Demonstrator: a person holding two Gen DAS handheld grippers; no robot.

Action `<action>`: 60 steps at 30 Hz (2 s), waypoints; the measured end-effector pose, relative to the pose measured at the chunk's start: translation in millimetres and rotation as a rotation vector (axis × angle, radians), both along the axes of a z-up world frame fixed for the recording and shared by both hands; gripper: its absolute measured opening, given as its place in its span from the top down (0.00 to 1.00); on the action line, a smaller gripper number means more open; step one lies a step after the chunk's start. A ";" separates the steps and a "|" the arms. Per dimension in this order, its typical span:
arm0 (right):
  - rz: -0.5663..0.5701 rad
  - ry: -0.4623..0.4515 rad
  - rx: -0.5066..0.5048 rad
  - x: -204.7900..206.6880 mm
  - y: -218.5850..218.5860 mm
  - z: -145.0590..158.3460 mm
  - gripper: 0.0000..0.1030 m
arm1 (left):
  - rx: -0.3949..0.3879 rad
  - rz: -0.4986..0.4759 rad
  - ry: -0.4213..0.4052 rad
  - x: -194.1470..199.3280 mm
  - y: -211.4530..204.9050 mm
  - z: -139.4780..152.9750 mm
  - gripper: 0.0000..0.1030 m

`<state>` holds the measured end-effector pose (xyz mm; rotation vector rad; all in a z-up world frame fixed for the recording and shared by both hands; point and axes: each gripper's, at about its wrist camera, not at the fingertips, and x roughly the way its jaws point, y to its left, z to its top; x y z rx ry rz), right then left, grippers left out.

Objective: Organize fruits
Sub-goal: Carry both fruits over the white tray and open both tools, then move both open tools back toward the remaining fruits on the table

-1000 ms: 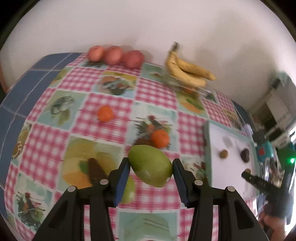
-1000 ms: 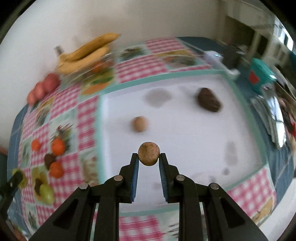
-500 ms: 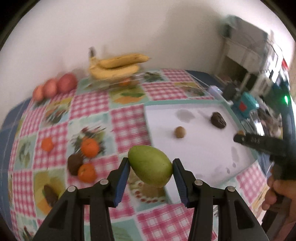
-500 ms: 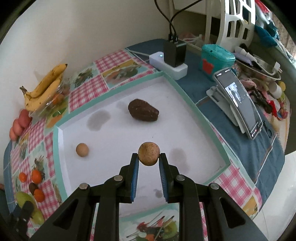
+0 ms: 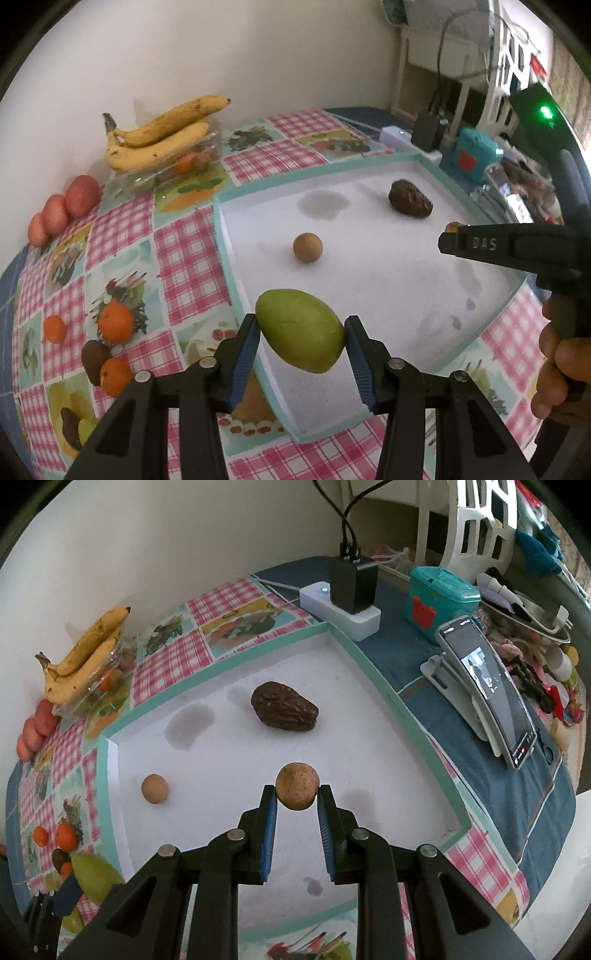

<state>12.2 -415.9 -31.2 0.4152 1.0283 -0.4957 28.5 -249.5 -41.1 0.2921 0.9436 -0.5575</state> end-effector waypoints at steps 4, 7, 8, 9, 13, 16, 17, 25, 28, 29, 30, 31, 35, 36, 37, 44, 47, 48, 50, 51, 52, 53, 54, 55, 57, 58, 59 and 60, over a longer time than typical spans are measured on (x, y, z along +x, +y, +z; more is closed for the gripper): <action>-0.007 0.061 0.013 3.7 -3.7 -19.3 0.77 | 0.038 -0.015 0.019 0.8 -5.9 -15.5 0.51; -0.010 0.108 0.029 4.8 -5.1 -34.2 0.77 | 0.062 -0.023 0.030 0.4 -7.6 -23.8 0.51; -0.010 0.115 0.030 5.1 -5.4 -36.4 0.77 | 0.064 -0.023 0.037 0.4 -7.5 -25.5 0.51; -0.007 0.116 0.021 5.4 -4.9 -36.5 0.77 | 0.064 -0.024 0.034 -0.3 -7.0 -26.3 0.51; 0.000 0.119 0.017 5.3 -3.1 -36.4 0.77 | 0.072 -0.029 0.027 -1.9 -7.7 -26.5 0.51; 0.005 0.124 0.006 6.6 -1.0 -35.6 0.77 | 0.067 -0.026 0.030 -1.2 -7.3 -26.6 0.51; 0.006 0.126 0.002 6.6 -0.2 -35.7 0.77 | 0.065 -0.025 0.033 -0.8 -6.8 -26.6 0.51; 0.016 0.123 -0.002 10.1 -0.3 -37.2 0.62 | 0.048 -0.031 0.034 0.3 -5.9 -19.0 0.36; 0.025 0.125 -0.004 11.0 0.7 -38.3 0.56 | 0.072 -0.034 -0.008 -2.3 -6.4 -12.8 0.27; 0.025 0.124 -0.004 11.1 0.4 -38.3 0.54 | 0.078 -0.033 -0.017 -2.4 -5.9 -11.4 0.24; 0.023 0.121 -0.005 10.7 -0.1 -37.8 0.52 | 0.080 -0.030 -0.020 -1.6 -4.2 -9.7 0.23; 0.020 0.117 -0.006 10.2 -0.4 -36.9 0.46 | 0.077 -0.022 -0.015 -0.2 -2.1 -8.1 0.22; 0.014 0.092 -0.020 8.9 -1.0 -31.1 0.38 | 0.058 0.041 0.009 8.9 12.0 -0.9 0.04; 0.014 0.087 -0.025 8.9 -0.7 -29.8 0.34 | 0.049 0.069 0.011 12.2 18.4 2.6 0.00; 0.015 0.081 -0.030 9.3 -1.0 -28.5 0.28 | 0.043 0.092 0.013 15.1 23.5 5.2 0.00; 0.037 0.057 -0.059 9.7 2.9 -19.7 0.20 | -0.010 0.338 0.059 46.3 86.7 22.8 0.00; 0.057 0.058 -0.068 10.3 8.7 -18.3 0.20 | -0.022 0.445 0.061 58.4 125.9 31.4 0.00; 0.067 0.058 -0.073 11.4 12.0 -17.6 0.20 | -0.023 0.473 0.059 61.1 136.6 33.6 0.00; 0.086 0.053 -0.081 13.5 18.2 -15.3 0.20 | -0.023 0.525 0.058 64.9 158.5 36.6 0.00; 0.098 0.048 -0.084 14.9 22.5 -13.6 0.20 | -0.022 0.564 0.057 67.2 174.1 38.0 0.00; 0.109 0.043 -0.085 16.1 25.7 -12.3 0.20 | -0.023 0.593 0.057 68.1 185.8 38.5 0.00; 0.118 0.038 -0.087 17.2 29.4 -10.8 0.20 | -0.024 0.626 0.058 69.0 198.6 38.5 0.00; 0.130 0.034 -0.090 18.5 33.9 -9.3 0.20 | -0.024 0.667 0.060 69.6 214.5 38.3 0.00; 0.141 0.031 -0.093 19.2 37.6 -7.9 0.20 | -0.024 0.695 0.061 69.6 224.7 37.7 0.00; 0.163 0.022 -0.101 20.5 45.3 -5.1 0.20 | -0.013 0.756 0.052 69.1 248.6 37.4 0.00; 0.174 0.017 -0.102 21.2 49.1 -3.8 0.20 | -0.001 0.780 0.045 68.4 258.4 37.5 0.00; 0.187 0.006 -0.096 21.7 53.5 -2.2 0.20 | 0.009 0.801 0.040 67.6 266.6 37.3 0.00; 0.197 -0.004 -0.085 22.2 55.8 -1.4 0.20 | 0.019 0.830 0.037 66.4 278.0 37.5 0.00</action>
